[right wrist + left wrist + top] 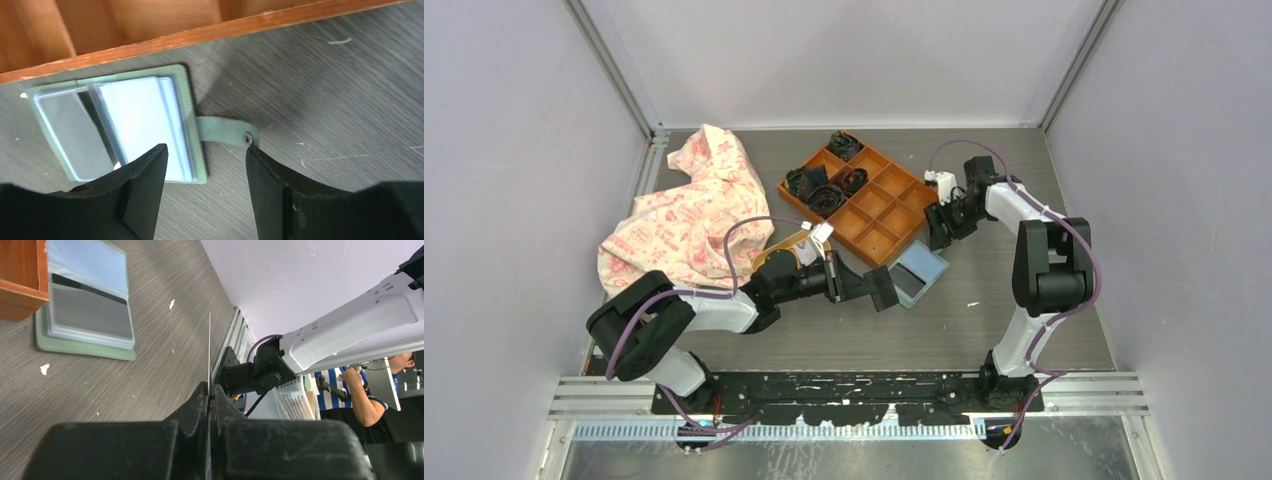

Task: Put the credit cards into the card holder
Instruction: Adjust the card holder at the center of the board.

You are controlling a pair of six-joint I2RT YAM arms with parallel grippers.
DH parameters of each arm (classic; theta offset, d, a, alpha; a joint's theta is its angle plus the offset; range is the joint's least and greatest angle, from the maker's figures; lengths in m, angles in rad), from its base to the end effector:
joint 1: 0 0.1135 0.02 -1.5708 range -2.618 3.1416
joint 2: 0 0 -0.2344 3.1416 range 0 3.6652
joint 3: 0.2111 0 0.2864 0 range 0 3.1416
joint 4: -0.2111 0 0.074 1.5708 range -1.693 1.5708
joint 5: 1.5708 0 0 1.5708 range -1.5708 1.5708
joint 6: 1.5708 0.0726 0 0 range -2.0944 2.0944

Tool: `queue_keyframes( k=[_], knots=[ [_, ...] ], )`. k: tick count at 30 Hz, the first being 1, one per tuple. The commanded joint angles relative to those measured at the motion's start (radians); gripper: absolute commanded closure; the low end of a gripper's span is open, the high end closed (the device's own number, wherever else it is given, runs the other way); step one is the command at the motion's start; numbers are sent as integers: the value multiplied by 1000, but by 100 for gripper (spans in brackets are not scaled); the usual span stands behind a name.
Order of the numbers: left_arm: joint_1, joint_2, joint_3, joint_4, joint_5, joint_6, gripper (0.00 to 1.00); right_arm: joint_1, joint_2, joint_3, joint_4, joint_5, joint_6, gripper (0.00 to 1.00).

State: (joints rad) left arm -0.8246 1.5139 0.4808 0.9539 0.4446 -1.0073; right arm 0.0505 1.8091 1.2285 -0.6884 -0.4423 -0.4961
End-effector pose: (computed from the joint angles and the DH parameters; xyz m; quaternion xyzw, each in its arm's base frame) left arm 0.2084 -0.2714 0.1267 0.0836 0.7271 -0.6236 0.2746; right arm 0.3818 0.0504 0.1045 -0.2921 0.9199 0.1791 0.1910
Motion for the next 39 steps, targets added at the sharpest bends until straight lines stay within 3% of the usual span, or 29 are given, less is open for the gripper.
queue_keyframes(
  k=[1,5,11,15,20,25,34,36,39],
  knots=[
    [1,-42,-24,91,-30,4,100,1,-22,35,55,79,20,36],
    [1,-43,-39,87,-40,5,100,1,-20,40,70,121,24,36],
    [1,-21,-43,122,-40,-21,100,2,51,76,29,24,40,40],
    [1,-22,-52,132,-49,-27,100,4,65,79,11,-45,41,59],
    [1,-30,-61,132,-57,-36,100,6,81,107,-49,-22,42,88],
    [-21,-59,-103,132,-139,-69,100,5,-2,23,-76,-18,70,97],
    [-173,-93,-147,146,-413,-53,100,32,-275,-245,-117,51,14,96],
    [-181,-77,-141,160,-422,-54,100,31,-309,-245,-117,68,17,84],
    [-182,-45,-137,186,-428,-50,100,31,-348,-213,-126,69,19,51]
  ],
)
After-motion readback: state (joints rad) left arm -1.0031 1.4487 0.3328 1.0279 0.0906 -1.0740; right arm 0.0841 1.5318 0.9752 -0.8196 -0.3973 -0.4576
